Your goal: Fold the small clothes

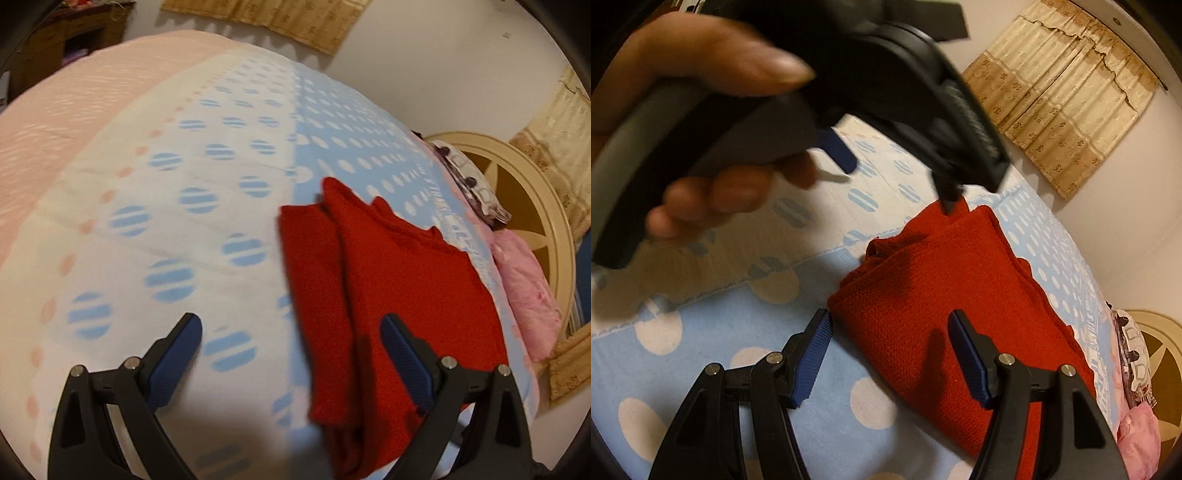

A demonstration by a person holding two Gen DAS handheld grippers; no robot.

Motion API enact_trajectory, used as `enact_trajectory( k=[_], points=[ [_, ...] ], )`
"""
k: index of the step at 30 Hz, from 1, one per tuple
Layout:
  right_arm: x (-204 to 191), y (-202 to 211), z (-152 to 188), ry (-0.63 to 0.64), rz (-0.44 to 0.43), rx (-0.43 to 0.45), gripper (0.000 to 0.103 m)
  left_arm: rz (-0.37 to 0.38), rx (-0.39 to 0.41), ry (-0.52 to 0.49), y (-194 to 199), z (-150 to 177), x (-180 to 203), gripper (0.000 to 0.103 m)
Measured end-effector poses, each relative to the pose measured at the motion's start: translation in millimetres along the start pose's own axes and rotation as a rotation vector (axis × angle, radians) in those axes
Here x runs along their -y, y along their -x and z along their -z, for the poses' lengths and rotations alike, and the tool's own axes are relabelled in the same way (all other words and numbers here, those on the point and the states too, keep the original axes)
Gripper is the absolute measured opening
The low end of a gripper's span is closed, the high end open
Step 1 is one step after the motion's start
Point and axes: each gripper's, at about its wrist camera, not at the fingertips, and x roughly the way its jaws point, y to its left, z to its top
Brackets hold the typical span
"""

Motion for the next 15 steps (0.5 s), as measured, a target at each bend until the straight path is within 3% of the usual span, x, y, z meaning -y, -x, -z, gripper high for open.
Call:
enact_trajectory(
  k=[9,12,15],
  points=[
    [-10,2,3,0.016,0.032,0.011,0.066,0.086,-0.047,-0.005,-34,-20,15,0.097],
    [-12,4,4,0.013,0.03,0.014,0.066,0.064,-0.041,-0.03,-40,-22,20,0.095],
    [-12,5,4,0.006,0.023,0.014,0.066,0.069,-0.032,-0.031,-41,-25,18,0.08]
  ],
)
